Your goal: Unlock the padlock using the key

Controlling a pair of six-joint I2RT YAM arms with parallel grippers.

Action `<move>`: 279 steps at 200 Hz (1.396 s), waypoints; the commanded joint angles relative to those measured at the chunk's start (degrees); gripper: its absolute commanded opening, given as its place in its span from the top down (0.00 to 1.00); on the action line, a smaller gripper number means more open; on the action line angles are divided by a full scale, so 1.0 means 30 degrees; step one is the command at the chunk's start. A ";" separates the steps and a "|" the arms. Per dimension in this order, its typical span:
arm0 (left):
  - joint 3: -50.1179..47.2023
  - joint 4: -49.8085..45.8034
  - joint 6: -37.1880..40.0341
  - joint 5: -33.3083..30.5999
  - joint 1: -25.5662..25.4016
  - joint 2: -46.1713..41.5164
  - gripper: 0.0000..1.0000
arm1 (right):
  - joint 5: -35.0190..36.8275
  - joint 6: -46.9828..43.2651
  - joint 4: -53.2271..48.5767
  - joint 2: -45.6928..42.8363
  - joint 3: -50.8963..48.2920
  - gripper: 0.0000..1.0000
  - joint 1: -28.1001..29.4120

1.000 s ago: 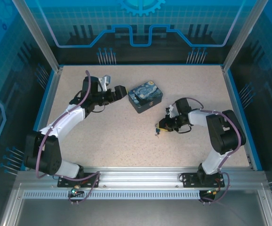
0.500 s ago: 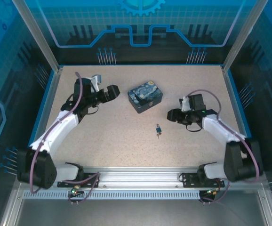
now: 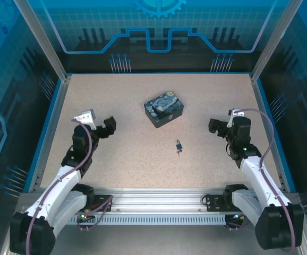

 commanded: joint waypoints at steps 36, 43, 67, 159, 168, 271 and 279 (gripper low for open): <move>-0.1914 0.4478 0.3695 -0.2080 0.0274 0.2292 0.01 | 0.0688 -0.1539 0.8982 0.4540 -0.2623 0.00 -0.0673; -0.2105 0.5113 0.3711 -0.2008 0.0355 0.2906 0.01 | 0.0884 -0.1411 0.9709 0.5264 -0.2640 0.00 -0.0701; -0.2382 0.7330 0.3530 -0.0920 0.0968 0.5630 0.01 | 0.0278 -0.1965 1.2174 0.7134 -0.2196 0.00 -0.0719; -0.1340 1.4753 0.5610 0.3942 0.3026 1.2217 0.01 | -0.0601 -0.4774 1.5705 1.1121 -0.1634 0.00 0.0607; -0.1701 1.6425 0.5346 0.3990 0.3246 1.3527 0.01 | -0.0575 -0.4766 1.5587 1.1098 -0.1623 0.00 0.0632; 0.0318 1.3666 0.5053 0.4927 0.3864 1.4557 0.01 | -0.0248 -0.4974 1.5484 1.1141 -0.1544 0.00 0.0883; 0.0304 1.3651 0.5065 0.4941 0.3861 1.4542 0.01 | -0.0249 -0.4995 1.5484 1.1141 -0.1533 0.00 0.0876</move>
